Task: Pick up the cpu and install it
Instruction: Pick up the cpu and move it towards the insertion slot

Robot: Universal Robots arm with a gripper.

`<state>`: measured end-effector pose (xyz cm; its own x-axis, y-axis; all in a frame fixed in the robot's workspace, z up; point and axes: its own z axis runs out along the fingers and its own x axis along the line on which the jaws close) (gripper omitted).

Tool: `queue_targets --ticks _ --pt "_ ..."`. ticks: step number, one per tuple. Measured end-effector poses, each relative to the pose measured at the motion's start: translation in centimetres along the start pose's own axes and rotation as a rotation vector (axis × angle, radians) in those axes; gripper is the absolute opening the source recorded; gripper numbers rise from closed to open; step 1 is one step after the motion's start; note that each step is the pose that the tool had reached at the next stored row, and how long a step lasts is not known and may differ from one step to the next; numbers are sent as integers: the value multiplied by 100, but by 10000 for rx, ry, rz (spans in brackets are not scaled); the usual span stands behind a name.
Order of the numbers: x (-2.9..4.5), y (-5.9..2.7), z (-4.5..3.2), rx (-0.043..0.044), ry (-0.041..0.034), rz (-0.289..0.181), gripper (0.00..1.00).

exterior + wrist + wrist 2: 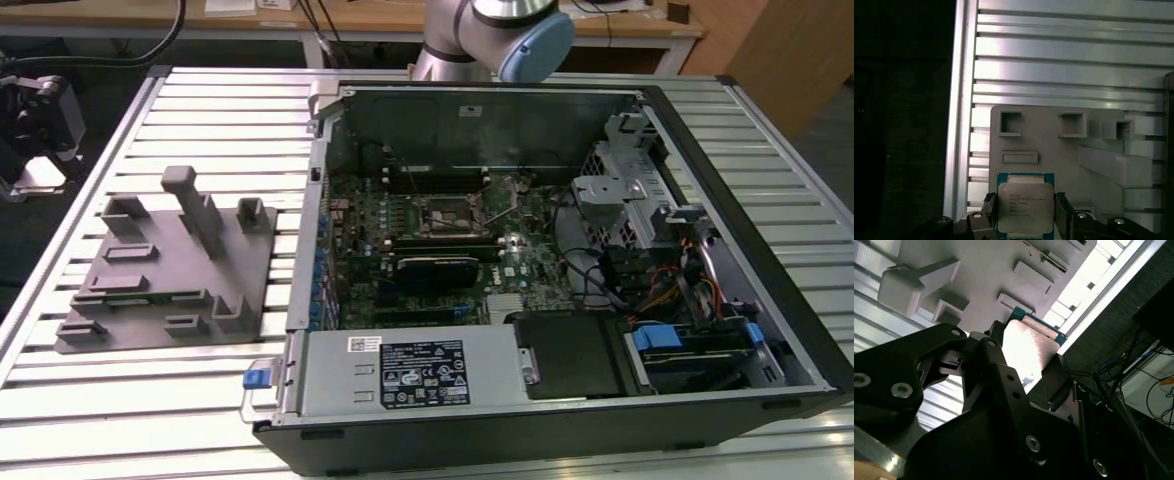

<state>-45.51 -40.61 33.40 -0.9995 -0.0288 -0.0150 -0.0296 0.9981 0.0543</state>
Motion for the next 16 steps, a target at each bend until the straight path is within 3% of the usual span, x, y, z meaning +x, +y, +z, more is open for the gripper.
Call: queue_targets --ticks 16 --pt "-3 17 -221 0 0 0 55"
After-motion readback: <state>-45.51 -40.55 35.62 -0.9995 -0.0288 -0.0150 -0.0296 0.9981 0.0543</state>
